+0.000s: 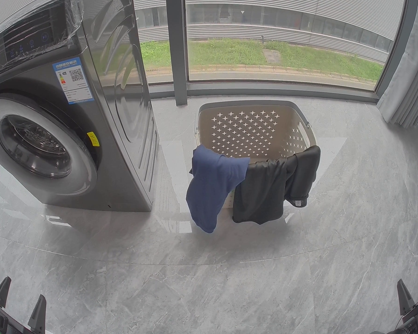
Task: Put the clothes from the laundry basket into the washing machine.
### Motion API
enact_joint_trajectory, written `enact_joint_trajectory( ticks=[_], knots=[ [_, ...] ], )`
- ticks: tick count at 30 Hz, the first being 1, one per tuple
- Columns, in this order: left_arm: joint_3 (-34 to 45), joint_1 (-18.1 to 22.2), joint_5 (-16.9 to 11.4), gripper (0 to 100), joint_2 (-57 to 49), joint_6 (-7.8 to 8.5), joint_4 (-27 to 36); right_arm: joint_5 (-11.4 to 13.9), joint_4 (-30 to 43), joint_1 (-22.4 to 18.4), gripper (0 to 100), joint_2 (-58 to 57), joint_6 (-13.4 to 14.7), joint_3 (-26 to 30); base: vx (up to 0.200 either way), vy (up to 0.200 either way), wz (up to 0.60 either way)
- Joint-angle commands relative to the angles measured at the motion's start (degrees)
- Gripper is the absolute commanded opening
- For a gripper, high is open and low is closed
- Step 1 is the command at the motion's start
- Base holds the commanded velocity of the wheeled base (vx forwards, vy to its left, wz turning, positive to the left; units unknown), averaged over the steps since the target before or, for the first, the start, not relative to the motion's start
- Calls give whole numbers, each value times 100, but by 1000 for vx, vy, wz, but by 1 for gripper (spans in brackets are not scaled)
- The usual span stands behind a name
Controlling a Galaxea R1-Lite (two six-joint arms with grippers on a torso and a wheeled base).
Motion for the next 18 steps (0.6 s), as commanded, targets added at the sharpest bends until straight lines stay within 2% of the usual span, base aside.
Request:
enact_joint_trajectory(
  ticks=[1,10,18],
  knots=[
    [101,2,-2,100,-104,-6,-2,2,-11,6,100,-93,5,101,0,-200,0],
    [101,2,-2,100,-104,12,-2,2,-2,6,100,-93,5,101,0,-200,0],
    [101,2,-2,100,-104,47,-2,2,-2,6,100,-93,14,101,0,0,0]
  ],
)
